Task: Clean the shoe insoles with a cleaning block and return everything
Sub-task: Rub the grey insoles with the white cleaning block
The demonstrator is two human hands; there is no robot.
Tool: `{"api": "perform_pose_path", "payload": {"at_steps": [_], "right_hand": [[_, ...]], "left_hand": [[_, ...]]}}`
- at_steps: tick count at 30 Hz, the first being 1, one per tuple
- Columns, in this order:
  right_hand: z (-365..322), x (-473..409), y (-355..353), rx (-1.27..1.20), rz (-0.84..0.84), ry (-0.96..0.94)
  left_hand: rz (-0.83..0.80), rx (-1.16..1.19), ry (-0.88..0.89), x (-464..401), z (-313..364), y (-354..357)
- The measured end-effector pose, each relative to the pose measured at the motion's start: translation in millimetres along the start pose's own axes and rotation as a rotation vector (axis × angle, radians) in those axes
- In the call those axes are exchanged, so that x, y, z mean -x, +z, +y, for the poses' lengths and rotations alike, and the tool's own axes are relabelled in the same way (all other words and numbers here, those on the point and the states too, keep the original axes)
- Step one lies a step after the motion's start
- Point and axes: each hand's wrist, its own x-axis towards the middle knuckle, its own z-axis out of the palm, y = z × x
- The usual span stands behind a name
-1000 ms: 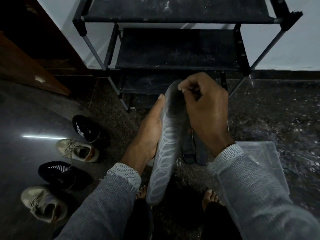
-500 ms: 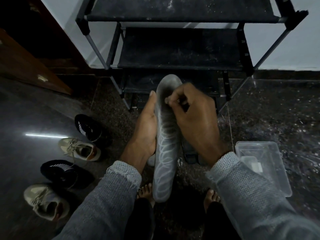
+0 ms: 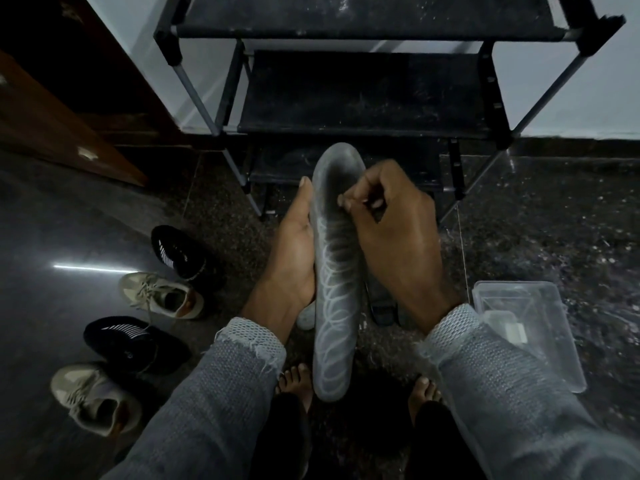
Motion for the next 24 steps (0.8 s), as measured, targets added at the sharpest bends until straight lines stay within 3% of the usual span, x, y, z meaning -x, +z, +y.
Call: {"api": "perform_pose_path", "payload": {"at_steps": [7,12,19,24], "right_hand": [[-14,13,12,-0.057,-0.109,-0.084],[2,2,-2,0.085,-0.016,-0.027],[-15,16,16,-0.128,-0.099,-0.046],[1,3,3,0.026,-0.027,-0.010]], "left_hand": [[0.081,-0.009,0.053,0,6,-7],[0.015,0.020,0.031,-2,2,-5],[0.109,0.004,0.042,-4,6,-10],[0.023,0.014,0.055,0,6,-4]]}}
